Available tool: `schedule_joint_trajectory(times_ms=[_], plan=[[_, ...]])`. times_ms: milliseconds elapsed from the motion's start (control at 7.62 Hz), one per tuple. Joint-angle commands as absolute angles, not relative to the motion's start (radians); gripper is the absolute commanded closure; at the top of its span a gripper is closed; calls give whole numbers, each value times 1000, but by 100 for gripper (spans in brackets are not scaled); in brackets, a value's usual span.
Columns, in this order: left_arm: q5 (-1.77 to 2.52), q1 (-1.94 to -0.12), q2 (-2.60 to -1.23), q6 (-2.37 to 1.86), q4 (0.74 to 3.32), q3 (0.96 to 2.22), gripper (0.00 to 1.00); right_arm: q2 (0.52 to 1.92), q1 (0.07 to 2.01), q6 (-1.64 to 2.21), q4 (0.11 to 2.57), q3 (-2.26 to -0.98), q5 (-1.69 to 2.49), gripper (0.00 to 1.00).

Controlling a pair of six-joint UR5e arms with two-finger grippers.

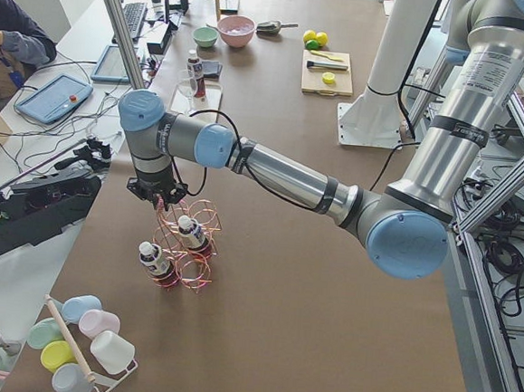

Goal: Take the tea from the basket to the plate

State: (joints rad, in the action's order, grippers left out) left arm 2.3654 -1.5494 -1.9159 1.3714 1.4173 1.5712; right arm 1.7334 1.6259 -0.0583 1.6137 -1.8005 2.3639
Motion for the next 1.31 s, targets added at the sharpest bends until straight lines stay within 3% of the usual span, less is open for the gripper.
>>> schedule_joint_trajectory(times_ms=[0, 131, 262, 918, 1180], plan=[[2365, -1551, -1916, 1368, 1416, 1577, 100, 1733, 1626, -58, 1614, -1801, 2364, 0], [2365, -1549, -1916, 1365, 1414, 1577, 17, 1733, 1626, -58, 1614, -1801, 2364, 0], [2365, -1551, -1916, 1364, 1411, 1580, 1, 1733, 1628, -58, 1614, -1801, 2364, 0], [2374, -1586, -1916, 1295, 1292, 1610, 1, 1733, 1629, -58, 1614, -1801, 2364, 0], [2378, -1611, -1820, 1145, 1233, 1678, 1, 1733, 1629, -60, 1614, -1802, 2365, 0]])
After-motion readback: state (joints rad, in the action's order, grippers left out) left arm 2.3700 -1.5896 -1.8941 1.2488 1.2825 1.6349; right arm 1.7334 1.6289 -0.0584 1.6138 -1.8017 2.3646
